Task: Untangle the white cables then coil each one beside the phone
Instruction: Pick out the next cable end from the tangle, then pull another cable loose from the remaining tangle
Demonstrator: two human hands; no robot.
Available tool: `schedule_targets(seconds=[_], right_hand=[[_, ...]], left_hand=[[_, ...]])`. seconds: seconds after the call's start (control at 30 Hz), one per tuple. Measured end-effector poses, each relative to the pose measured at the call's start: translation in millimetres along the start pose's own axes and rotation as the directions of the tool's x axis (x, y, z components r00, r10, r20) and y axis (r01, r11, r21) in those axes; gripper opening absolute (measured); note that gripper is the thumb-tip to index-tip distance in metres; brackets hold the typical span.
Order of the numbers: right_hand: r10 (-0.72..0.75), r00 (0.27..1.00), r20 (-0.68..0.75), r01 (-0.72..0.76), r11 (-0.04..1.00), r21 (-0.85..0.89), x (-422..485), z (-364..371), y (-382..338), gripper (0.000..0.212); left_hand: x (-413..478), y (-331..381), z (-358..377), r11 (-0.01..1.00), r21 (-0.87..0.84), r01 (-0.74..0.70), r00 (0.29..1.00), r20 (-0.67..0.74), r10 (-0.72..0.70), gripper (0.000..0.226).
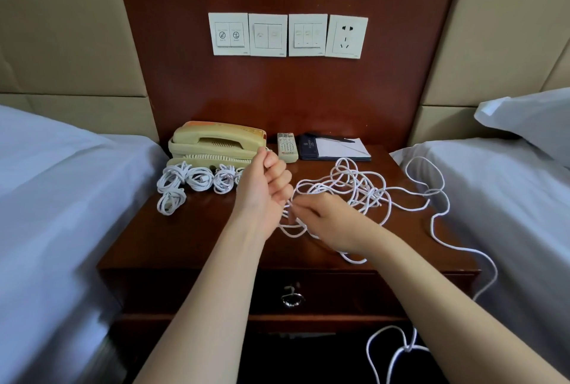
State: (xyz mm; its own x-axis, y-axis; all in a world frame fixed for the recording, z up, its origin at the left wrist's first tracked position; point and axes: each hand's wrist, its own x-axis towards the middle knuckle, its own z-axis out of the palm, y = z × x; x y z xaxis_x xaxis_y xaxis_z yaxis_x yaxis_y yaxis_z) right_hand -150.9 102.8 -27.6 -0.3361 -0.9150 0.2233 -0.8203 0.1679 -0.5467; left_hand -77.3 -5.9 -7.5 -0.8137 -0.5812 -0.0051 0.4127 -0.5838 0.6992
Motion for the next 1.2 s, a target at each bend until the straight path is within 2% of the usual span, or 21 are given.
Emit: schedule_targets(seconds=[0.1, 0.17, 0.27, 0.33, 0.4, 0.43, 0.53, 0.63, 0.7, 0.83, 0.93, 1.03, 1.13, 1.2], right_hand=[[-0.007, 0.997, 0.079, 0.013, 0.996, -0.083, -8, 2, 0, 0.029], [-0.039, 0.995, 0.092, 0.052, 0.989, -0.139, -12, 1, -4, 0.030], [-0.168, 0.985, -0.027, 0.159, 0.965, -0.207, -10, -3, -9, 0.030], [-0.237, 0.963, -0.126, 0.208, 0.956, -0.209, -7, -8, -9, 0.026], [-0.245, 0.948, -0.203, 0.211, 0.962, -0.176, -6, -14, -9, 0.021], [-0.236, 0.939, -0.251, 0.203, 0.968, -0.150, -6, -17, -8, 0.019], [-0.154, 0.916, -0.369, 0.158, 0.987, -0.019, -7, -24, -3, 0.016], [-0.083, 0.911, -0.404, 0.135, 0.986, 0.101, -6, -25, 4, 0.022], [-0.050, 0.907, -0.417, 0.126, 0.980, 0.155, -5, -24, 6, 0.023], [0.009, 0.917, -0.399, 0.145, 0.924, 0.354, -5, -28, 12, 0.027], [0.064, 0.923, -0.381, 0.115, 0.896, 0.428, -4, -26, 20, 0.030], [0.154, 0.942, -0.298, 0.009, 0.876, 0.483, -3, -17, 26, 0.038], [0.250, 0.964, -0.089, -0.165, 0.828, 0.535, -5, -10, 25, 0.037], [0.293, 0.953, 0.076, -0.285, 0.786, 0.549, -6, -8, 20, 0.038]], left_hand=[[9, 0, -6, 0.981, 0.174, -0.081, 0.991, -0.089, 0.098, 0.045], [15, -1, -10, 0.928, 0.338, -0.155, 0.975, -0.102, 0.200, 0.044], [18, -4, -15, 0.777, 0.590, -0.220, 0.958, -0.021, 0.287, 0.042], [17, -8, -17, 0.633, 0.732, -0.253, 0.956, 0.090, 0.279, 0.041], [13, -13, -16, 0.481, 0.844, -0.238, 0.966, 0.155, 0.205, 0.041], [11, -16, -15, 0.469, 0.856, -0.218, 0.975, 0.172, 0.140, 0.041], [-1, -21, -9, 0.659, 0.746, -0.098, 0.974, 0.209, -0.091, 0.037], [-11, -20, -4, 0.807, 0.586, 0.066, 0.936, 0.244, -0.253, 0.039], [-14, -20, -4, 0.850, 0.498, 0.169, 0.903, 0.267, -0.336, 0.045], [-17, -23, -1, 0.851, 0.437, 0.292, 0.830, 0.327, -0.453, 0.056], [-19, -26, 4, 0.873, 0.369, 0.318, 0.799, 0.391, -0.456, 0.051], [-17, -26, 8, 0.921, 0.214, 0.325, 0.825, 0.411, -0.387, 0.047], [-13, -26, 9, 0.956, 0.123, 0.265, 0.881, 0.372, -0.293, 0.051], [-11, -26, 9, 0.971, 0.103, 0.214, 0.915, 0.326, -0.236, 0.055]])
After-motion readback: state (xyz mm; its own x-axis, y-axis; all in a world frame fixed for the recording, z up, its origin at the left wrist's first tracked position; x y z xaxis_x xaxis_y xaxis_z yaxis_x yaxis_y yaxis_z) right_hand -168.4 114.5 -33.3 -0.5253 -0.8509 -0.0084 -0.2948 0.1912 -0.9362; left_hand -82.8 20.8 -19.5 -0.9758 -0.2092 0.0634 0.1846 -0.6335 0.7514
